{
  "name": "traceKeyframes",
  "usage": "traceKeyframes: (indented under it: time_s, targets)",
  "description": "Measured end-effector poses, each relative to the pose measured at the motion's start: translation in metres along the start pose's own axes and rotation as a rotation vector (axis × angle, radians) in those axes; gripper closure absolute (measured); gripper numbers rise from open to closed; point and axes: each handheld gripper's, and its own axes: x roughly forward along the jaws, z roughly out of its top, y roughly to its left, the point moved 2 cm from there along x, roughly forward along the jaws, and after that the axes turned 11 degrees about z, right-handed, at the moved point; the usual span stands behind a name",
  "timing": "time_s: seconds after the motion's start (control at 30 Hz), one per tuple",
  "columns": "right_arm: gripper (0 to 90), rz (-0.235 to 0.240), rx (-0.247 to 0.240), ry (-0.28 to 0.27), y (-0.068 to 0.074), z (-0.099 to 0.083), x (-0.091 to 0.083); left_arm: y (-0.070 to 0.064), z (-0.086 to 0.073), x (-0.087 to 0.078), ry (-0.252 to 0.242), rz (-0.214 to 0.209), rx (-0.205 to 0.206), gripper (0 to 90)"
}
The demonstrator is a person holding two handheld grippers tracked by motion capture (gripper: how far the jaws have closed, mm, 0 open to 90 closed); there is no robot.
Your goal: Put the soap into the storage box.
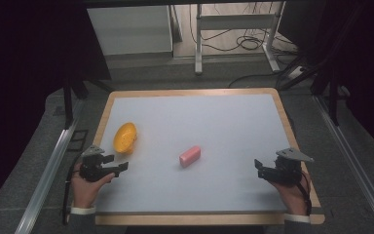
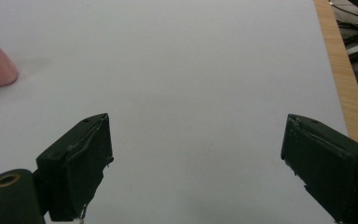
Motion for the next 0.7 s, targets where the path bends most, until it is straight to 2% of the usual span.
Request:
traceKeyframes:
  time_s: [0.1, 0.27, 0.37, 0.7]
  targets:
    - [9.1, 0.002, -0.007, 0.012, 0.0000, -0.0020, 0.0009, 0.0000, 0.0002, -0.0003, 0.001, 0.003, -0.008, 26.5]
    - [9.3, 0.026, -0.016, 0.008, -0.0013, -0.0025, -0.0015, -0.0035, 0.0006, -0.0002, 0.007, 0.000, 0.003, 26.7]
    - [9.3, 0.028, -0.015, 0.007, -0.0032, -0.0028, -0.0027, -0.0062, 0.0010, 0.0006, 0.011, -0.003, 0.017, 26.6]
    - [9.3, 0.023, -0.019, 0.015, -0.0017, -0.0032, -0.0011, -0.0069, 0.0020, -0.0009, 0.004, -0.010, 0.022, 26.6]
